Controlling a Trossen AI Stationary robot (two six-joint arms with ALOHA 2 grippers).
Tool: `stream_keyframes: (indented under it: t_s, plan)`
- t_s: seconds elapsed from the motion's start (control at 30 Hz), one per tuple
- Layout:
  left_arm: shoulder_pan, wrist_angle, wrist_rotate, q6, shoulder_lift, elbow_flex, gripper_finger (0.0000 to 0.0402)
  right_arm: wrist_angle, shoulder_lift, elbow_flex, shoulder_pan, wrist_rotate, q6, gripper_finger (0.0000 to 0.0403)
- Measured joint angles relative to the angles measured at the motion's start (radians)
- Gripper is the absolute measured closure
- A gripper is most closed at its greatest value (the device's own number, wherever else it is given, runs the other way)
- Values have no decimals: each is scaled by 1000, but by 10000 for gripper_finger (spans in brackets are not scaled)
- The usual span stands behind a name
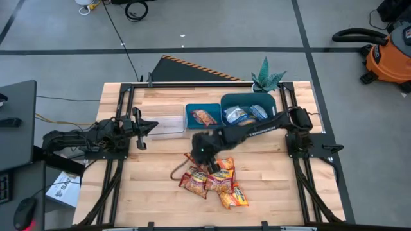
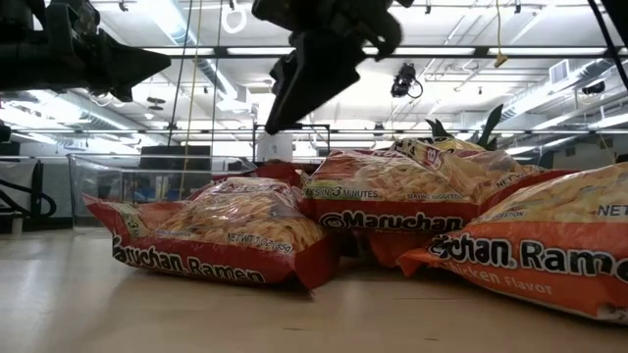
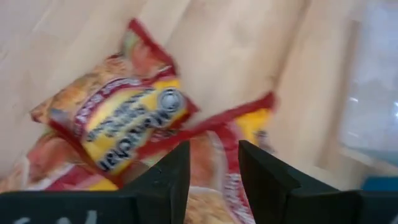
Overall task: Sort Maruchan noodles
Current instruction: Put the red bag into the left blue bin
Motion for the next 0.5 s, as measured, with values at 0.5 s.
stream_keyframes:
  t_s: [0.5]
  plan:
    - [0,0,0,0,0,0,383,266,0,-169,113,59,-52,218]
